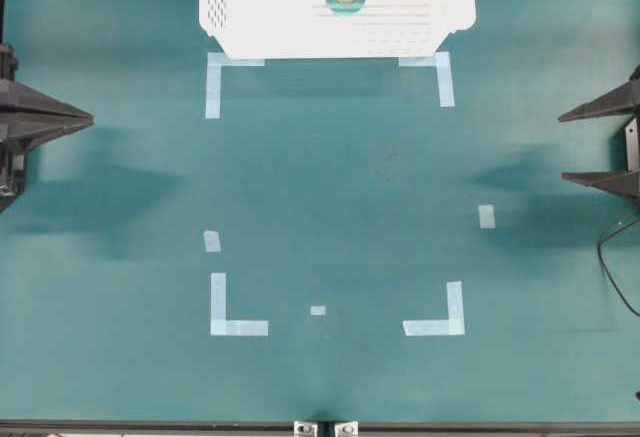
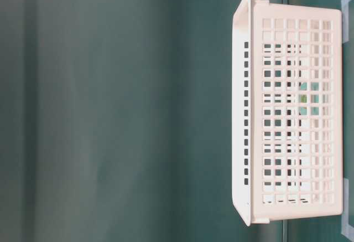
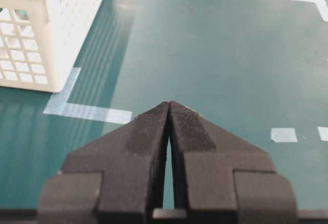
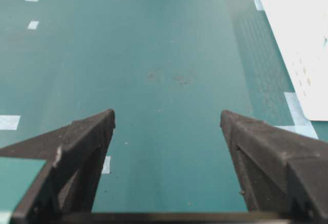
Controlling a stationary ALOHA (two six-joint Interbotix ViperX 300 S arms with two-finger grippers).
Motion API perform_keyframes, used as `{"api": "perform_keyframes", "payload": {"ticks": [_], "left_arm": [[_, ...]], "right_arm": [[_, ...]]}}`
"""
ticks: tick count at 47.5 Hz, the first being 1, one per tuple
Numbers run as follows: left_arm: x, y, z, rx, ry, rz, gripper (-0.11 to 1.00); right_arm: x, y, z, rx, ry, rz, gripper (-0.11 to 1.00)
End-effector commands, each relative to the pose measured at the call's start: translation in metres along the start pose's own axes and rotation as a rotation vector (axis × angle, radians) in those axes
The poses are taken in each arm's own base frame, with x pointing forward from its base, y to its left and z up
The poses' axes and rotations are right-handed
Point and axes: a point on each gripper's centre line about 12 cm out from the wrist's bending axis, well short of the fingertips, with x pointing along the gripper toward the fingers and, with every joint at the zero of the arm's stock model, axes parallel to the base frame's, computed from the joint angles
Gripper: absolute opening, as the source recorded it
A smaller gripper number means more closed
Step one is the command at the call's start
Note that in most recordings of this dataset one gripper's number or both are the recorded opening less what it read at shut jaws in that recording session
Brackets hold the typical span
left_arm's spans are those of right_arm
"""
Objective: Put the tape into the white basket.
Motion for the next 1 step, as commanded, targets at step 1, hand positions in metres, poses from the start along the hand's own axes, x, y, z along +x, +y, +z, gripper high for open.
{"api": "perform_keyframes", "payload": {"ticks": [1], "left_arm": [[0.0004,0.0003,0.0053,0.004,-0.009,0.004,-0.11]], "right_arm": [[-0.0012,-0.0001,0.0013,0.001,-0.027,0.002,0.9]]}}
